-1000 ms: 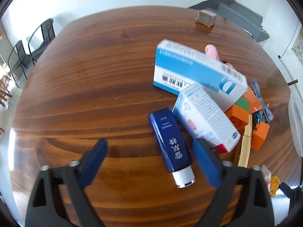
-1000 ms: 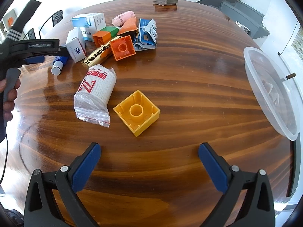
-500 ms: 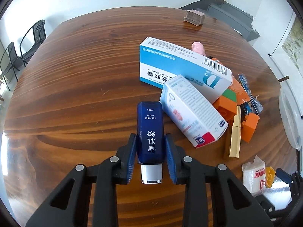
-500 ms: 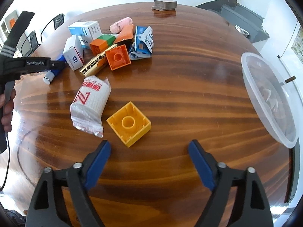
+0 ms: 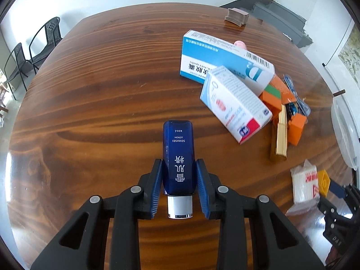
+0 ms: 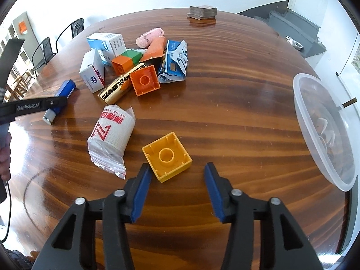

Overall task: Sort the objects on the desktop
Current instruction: 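Carry the blue bottle and yellow block to the clear bowl and release both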

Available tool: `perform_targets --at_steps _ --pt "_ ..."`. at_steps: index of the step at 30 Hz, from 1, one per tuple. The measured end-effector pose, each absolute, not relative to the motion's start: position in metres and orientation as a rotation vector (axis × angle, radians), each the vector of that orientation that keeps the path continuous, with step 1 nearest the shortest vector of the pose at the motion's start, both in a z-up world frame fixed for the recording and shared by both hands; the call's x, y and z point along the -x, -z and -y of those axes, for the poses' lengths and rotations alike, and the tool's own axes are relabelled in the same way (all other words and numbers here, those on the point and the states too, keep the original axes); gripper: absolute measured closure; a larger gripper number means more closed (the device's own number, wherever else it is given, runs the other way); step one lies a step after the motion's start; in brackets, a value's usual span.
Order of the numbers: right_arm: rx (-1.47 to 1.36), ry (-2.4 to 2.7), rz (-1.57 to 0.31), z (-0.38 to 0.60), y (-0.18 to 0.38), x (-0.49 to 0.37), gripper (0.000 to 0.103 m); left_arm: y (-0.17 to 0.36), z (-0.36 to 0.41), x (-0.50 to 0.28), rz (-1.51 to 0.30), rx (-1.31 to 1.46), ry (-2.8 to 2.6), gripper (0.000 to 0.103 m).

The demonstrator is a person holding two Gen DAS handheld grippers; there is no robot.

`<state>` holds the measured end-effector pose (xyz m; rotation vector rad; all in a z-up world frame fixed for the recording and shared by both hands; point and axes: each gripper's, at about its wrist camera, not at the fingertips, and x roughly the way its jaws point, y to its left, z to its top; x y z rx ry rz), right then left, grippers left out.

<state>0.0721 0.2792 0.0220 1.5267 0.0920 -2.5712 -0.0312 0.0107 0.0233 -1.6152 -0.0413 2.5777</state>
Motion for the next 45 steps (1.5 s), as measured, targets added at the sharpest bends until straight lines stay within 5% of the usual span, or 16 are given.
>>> perform_targets --at_steps 8,13,33,45 --pt "-1.52 2.565 -0.064 -0.26 -0.023 -0.049 0.031 -0.022 -0.01 0.029 0.057 1.622 -2.583 0.071" --pt "-1.5 2.552 -0.092 -0.259 -0.027 -0.051 0.066 -0.02 -0.008 0.031 0.077 1.61 -2.578 0.071" --pt "-1.42 2.577 0.09 -0.323 -0.066 -0.065 0.067 -0.073 -0.042 0.004 0.103 1.489 -2.646 0.071" --pt "-1.35 2.782 0.266 -0.427 -0.103 -0.061 0.067 -0.109 -0.136 0.005 0.091 1.378 -2.591 0.071"
